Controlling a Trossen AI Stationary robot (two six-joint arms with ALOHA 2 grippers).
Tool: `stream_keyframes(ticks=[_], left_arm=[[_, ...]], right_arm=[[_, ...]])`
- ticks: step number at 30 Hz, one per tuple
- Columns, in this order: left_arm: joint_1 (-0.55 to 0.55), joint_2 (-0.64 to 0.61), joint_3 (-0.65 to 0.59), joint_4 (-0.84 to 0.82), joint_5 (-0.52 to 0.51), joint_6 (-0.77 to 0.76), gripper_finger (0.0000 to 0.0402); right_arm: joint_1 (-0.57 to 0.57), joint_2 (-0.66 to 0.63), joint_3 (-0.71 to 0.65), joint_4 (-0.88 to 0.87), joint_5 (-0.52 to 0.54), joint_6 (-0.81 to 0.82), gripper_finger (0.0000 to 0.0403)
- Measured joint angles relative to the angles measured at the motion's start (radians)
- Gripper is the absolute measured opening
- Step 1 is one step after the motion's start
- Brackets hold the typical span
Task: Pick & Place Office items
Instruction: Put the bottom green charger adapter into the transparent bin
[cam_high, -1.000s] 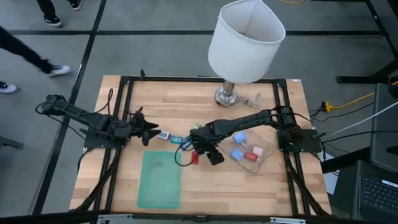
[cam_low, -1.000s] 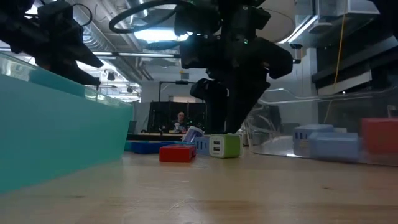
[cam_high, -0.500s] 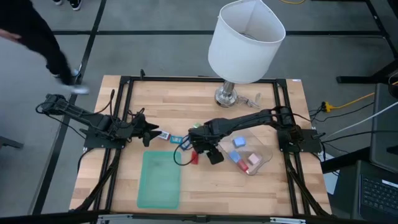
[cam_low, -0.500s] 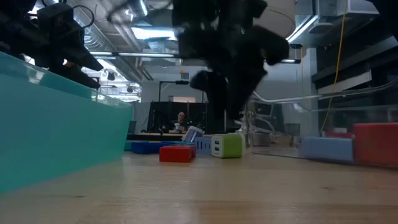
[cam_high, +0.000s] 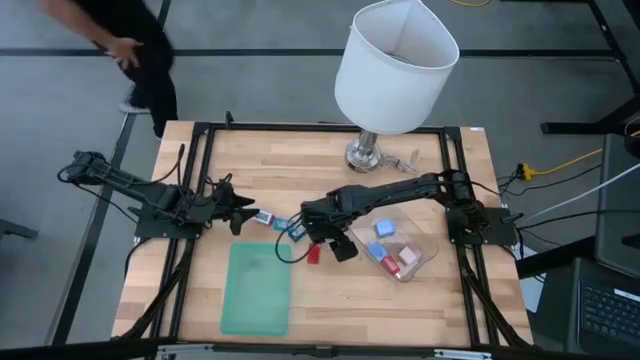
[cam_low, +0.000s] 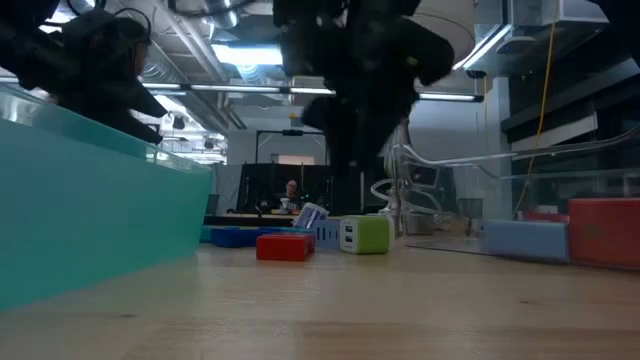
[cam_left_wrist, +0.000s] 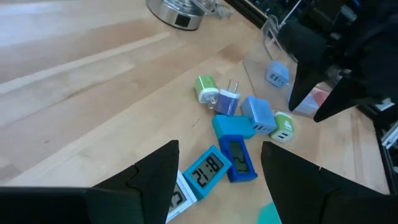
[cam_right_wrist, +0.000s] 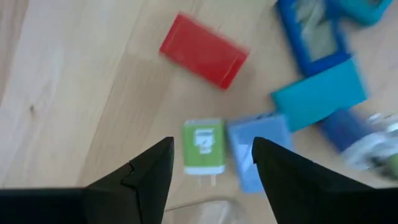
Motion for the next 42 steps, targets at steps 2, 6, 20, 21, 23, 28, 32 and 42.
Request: stream_keyframes(ticks=[2, 6, 20, 21, 23, 28, 32, 42], left_arm=[[0.0, 0.0, -0.014, 0.001, -0.001, 0.002, 0.0223], [0.0, 0.0, -0.037, 0.004, 0.008, -0.006, 0.0223], [0.0, 0.0, -0.041, 0.007, 0.029, 0.011, 0.0223], [0.0, 0.0, -0.041, 0.006, 0.029, 0.012, 0.0223], [0.0, 0.0, -0.041, 0.0, 0.029, 0.012, 0.0223], [0.0, 0.0, -0.041, -0.003, 0.035, 0.011, 0.0223], [0.0, 0.0, -0.041, -0.002, 0.038, 0.011, 0.0223], [0.0, 0.0, -0.042, 0.0, 0.037, -0.003, 0.0223]], right_arm=[[0.006, 0.0, -0.027, -0.001, 0.0, 0.028, 0.0226], [0.02, 0.0, -0.067, 0.027, -0.003, 0.073, 0.0226], [0.033, 0.07, -0.068, 0.086, -0.042, 0.211, 0.0226], [0.036, 0.08, -0.068, 0.087, -0.053, 0.217, 0.0226], [0.042, 0.096, -0.069, 0.081, -0.056, 0.225, 0.0226], [0.043, 0.109, -0.068, 0.082, -0.072, 0.25, 0.0226], [0.034, 0.106, -0.023, 0.054, -0.071, 0.259, 0.0226], [0.033, 0.101, 0.231, -0.113, -0.072, 0.612, 0.0226]])
